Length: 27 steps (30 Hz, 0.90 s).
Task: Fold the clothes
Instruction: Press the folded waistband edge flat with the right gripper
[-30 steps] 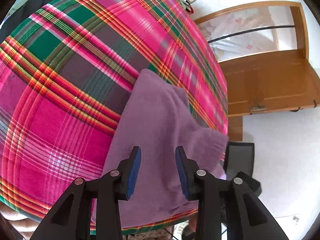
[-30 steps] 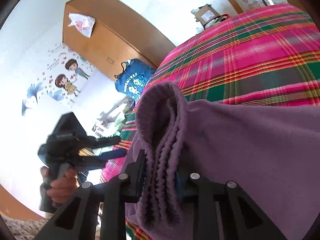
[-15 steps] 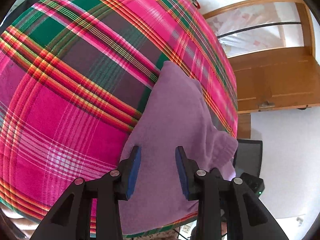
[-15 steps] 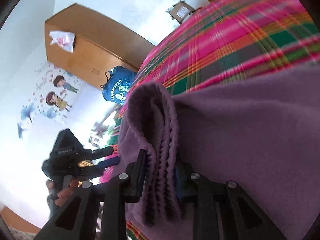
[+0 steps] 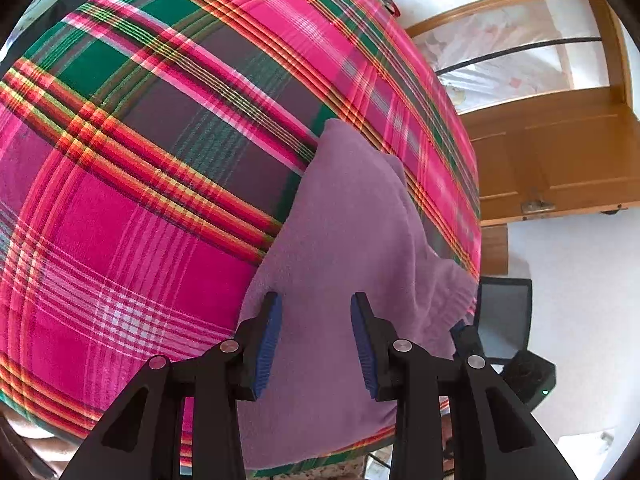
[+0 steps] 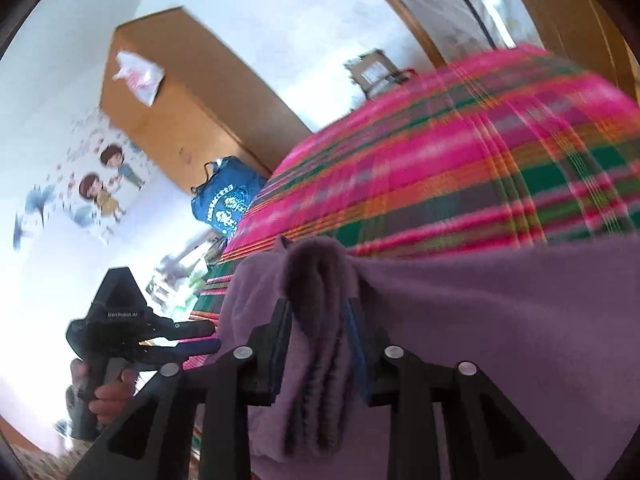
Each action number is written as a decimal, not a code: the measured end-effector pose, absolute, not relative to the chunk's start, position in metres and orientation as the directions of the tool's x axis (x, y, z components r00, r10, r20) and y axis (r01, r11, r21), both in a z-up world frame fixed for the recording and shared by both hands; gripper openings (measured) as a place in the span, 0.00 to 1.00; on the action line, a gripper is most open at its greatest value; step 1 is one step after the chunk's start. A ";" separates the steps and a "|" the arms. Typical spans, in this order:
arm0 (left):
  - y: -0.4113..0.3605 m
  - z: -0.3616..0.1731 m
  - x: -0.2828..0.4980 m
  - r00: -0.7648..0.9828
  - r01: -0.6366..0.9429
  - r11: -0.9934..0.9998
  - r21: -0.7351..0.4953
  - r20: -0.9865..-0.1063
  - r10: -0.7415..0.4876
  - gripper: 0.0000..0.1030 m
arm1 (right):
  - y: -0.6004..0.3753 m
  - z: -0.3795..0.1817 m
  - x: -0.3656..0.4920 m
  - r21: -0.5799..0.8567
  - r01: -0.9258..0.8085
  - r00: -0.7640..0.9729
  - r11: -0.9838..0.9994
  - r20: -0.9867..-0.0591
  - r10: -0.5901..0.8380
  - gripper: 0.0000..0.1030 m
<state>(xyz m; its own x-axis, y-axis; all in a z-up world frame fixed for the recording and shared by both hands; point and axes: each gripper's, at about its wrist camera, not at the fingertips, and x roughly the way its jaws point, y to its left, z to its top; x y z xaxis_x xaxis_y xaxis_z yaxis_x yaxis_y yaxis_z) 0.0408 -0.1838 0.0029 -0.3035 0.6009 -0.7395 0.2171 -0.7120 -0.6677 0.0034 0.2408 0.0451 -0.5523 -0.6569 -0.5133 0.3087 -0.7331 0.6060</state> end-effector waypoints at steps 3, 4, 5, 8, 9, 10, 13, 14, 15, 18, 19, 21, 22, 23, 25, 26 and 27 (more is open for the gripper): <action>-0.187 0.002 0.041 -0.305 0.222 -0.708 -0.670 -0.738 0.602 0.36 | 0.222 0.047 -0.011 0.589 0.341 -0.517 -0.733 -0.533 -0.669 0.30; -0.188 0.002 0.042 -0.305 0.224 -0.707 -0.670 -0.737 0.603 0.36 | 0.216 0.048 -0.016 0.583 0.352 -0.506 -0.732 -0.540 -0.673 0.33; -0.189 0.002 0.042 -0.306 0.223 -0.708 -0.670 -0.738 0.602 0.36 | 0.210 0.048 -0.020 0.580 0.361 -0.495 -0.730 -0.544 -0.677 0.33; -0.190 0.002 0.043 -0.306 0.220 -0.708 -0.671 -0.737 0.603 0.36 | 0.201 0.050 -0.030 0.579 0.356 -0.500 -0.733 -0.545 -0.673 0.27; -0.191 0.001 0.043 -0.305 0.220 -0.707 -0.672 -0.736 0.604 0.36 | 0.202 0.050 -0.031 0.570 0.348 -0.516 -0.744 -0.547 -0.660 0.04; -0.192 0.001 0.044 -0.305 0.220 -0.706 -0.673 -0.735 0.605 0.36 | 0.204 0.051 -0.031 0.564 0.340 -0.533 -0.753 -0.544 -0.648 0.04; -0.194 0.000 0.044 -0.300 0.217 -0.704 -0.676 -0.733 0.611 0.36 | 0.225 0.057 -0.022 0.579 0.310 -0.568 -0.754 -0.523 -0.636 0.04; -0.194 0.000 0.044 -0.299 0.215 -0.706 -0.675 -0.734 0.610 0.36 | 0.230 0.058 -0.020 0.581 0.299 -0.573 -0.757 -0.525 -0.630 0.04; -0.193 0.000 0.044 -0.300 0.212 -0.708 -0.673 -0.735 0.608 0.36 | 0.232 0.054 -0.022 0.573 0.281 -0.569 -0.770 -0.547 -0.614 0.04; -0.194 0.001 0.045 -0.302 0.209 -0.712 -0.670 -0.737 0.605 0.36 | 0.233 0.039 -0.028 0.577 0.237 -0.534 -0.781 -0.594 -0.601 0.07; -0.194 0.000 0.045 -0.304 0.211 -0.710 -0.672 -0.735 0.606 0.36 | 0.234 0.034 -0.030 0.593 0.227 -0.521 -0.773 -0.597 -0.611 0.09; -0.195 0.000 0.046 -0.307 0.216 -0.703 -0.677 -0.731 0.610 0.36 | 0.235 0.030 -0.030 0.608 0.223 -0.513 -0.762 -0.592 -0.622 0.12; -0.195 0.000 0.047 -0.307 0.216 -0.703 -0.677 -0.731 0.610 0.36 | 0.237 0.032 -0.028 0.605 0.224 -0.517 -0.764 -0.591 -0.619 0.16; -0.195 0.000 0.047 -0.307 0.215 -0.705 -0.676 -0.732 0.608 0.36 | 0.238 0.034 -0.025 0.603 0.224 -0.521 -0.765 -0.590 -0.617 0.19; -0.195 0.000 0.047 -0.308 0.213 -0.706 -0.676 -0.732 0.608 0.36 | 0.241 0.037 -0.021 0.599 0.225 -0.529 -0.769 -0.587 -0.613 0.27; -0.195 0.001 0.047 -0.308 0.212 -0.706 -0.676 -0.732 0.608 0.36 | 0.243 0.039 -0.019 0.597 0.226 -0.533 -0.770 -0.586 -0.610 0.29; -0.195 0.001 0.047 -0.309 0.211 -0.707 -0.676 -0.732 0.608 0.36 | 0.244 0.041 -0.017 0.595 0.226 -0.536 -0.772 -0.585 -0.608 0.30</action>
